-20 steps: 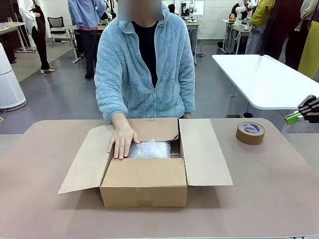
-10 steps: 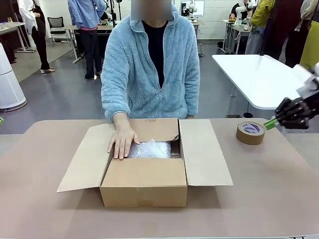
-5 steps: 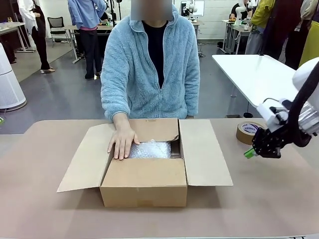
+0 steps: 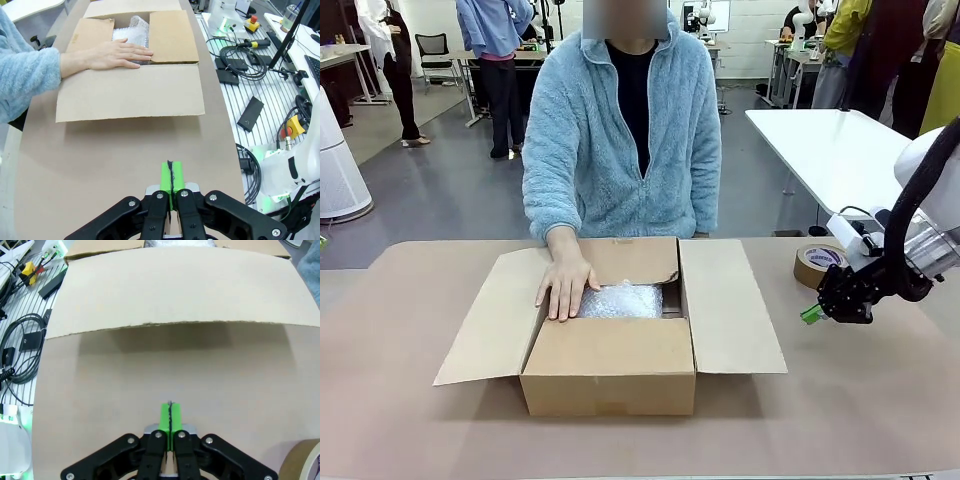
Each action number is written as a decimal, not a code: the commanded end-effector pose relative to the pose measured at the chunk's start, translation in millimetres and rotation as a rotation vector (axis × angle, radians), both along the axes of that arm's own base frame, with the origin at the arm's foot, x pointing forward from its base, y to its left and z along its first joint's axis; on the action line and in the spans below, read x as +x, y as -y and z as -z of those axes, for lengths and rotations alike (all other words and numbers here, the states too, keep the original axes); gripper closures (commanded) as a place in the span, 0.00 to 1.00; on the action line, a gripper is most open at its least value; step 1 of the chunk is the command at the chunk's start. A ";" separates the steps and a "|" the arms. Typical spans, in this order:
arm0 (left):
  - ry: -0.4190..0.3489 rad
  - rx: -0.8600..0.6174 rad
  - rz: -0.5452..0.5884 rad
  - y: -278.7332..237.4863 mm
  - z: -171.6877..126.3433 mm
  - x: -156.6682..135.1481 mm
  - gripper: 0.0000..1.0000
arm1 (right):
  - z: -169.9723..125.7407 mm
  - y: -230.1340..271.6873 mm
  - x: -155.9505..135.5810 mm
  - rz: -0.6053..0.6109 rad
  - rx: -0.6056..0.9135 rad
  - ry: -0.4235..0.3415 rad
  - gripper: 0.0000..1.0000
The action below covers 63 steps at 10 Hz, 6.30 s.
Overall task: Wrap the clocks to prevent damage.
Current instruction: Push the right (or left) flap of the Package Box to close it, then push the left (or right) flap of the Package Box to close it.
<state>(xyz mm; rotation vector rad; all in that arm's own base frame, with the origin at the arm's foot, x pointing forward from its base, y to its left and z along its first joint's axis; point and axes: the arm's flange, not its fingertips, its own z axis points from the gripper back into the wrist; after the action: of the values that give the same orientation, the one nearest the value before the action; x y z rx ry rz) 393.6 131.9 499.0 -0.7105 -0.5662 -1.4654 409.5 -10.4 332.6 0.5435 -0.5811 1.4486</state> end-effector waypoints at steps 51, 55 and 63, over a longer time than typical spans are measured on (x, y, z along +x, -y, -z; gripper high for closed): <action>0.008 -0.004 -0.017 0.7 -2.3 -0.3 1.00 | 73.4 -230.5 57.1 -0.146 0.440 0.115 0.99; 0.008 -0.004 -0.017 0.7 -2.3 -0.3 1.00 | 43.1 -227.9 56.2 -0.175 0.518 0.122 0.99; 0.008 -0.004 -0.017 0.7 -2.3 -0.3 1.00 | 43.1 -227.9 56.2 -0.175 0.518 0.122 0.99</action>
<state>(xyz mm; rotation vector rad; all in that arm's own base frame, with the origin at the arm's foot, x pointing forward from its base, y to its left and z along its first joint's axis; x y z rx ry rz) 393.6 131.7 499.1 -0.7098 -0.5656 -1.4657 466.3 218.0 295.5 0.9412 -1.0526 1.5092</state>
